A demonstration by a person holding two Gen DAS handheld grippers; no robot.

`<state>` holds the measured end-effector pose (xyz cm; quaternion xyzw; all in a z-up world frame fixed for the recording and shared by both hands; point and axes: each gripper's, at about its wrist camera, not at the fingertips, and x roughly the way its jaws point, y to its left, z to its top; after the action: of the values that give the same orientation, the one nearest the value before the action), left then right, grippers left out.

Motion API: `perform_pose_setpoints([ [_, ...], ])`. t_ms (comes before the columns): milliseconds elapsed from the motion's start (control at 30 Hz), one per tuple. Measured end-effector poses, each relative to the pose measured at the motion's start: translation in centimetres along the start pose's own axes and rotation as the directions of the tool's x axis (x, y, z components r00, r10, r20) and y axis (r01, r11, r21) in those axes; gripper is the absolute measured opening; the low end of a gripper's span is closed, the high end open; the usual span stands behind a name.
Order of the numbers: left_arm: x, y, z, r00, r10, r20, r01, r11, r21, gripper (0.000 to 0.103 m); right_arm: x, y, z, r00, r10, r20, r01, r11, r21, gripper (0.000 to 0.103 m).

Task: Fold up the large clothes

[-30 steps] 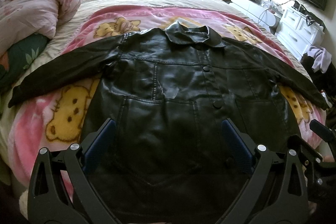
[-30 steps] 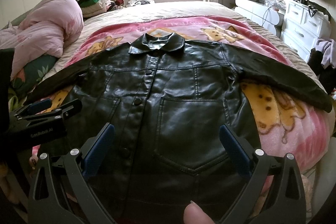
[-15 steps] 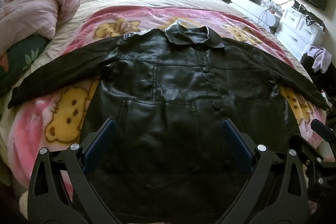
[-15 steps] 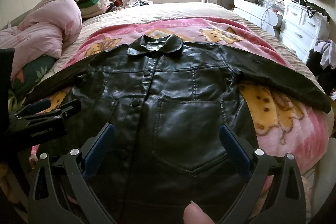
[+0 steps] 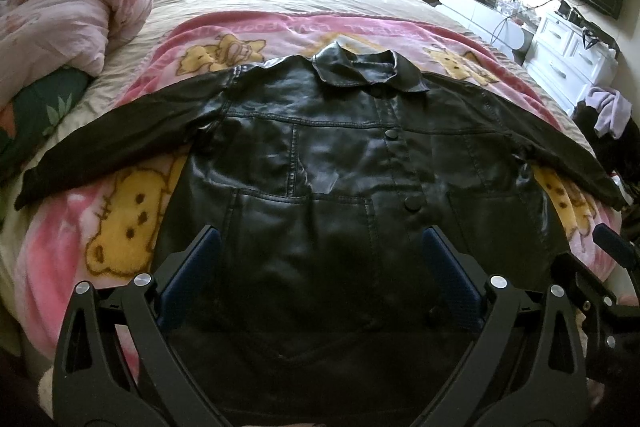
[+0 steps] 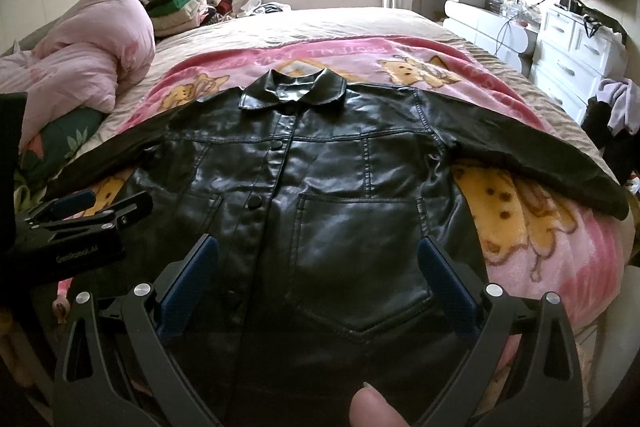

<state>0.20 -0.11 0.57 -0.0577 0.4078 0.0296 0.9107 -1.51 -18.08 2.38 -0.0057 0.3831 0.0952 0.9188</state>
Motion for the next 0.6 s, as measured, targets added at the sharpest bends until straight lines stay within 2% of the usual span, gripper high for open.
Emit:
perform_pose_setpoints([
  [267,1.4,-0.8,1.2,1.0,-0.009,-0.014,0.009,1.0,0.004,0.094,0.7,-0.8,1.3,1.0,-0.006,0.005,0.006,1.0,0.02,0.099],
  [600,3.5,-1.6,3.3,0.999,-0.012,-0.046,0.013,1.0,0.006,0.094,2.5,-3.5,3.8,0.998,-0.058,0.006,0.057,0.996,0.061,0.099],
])
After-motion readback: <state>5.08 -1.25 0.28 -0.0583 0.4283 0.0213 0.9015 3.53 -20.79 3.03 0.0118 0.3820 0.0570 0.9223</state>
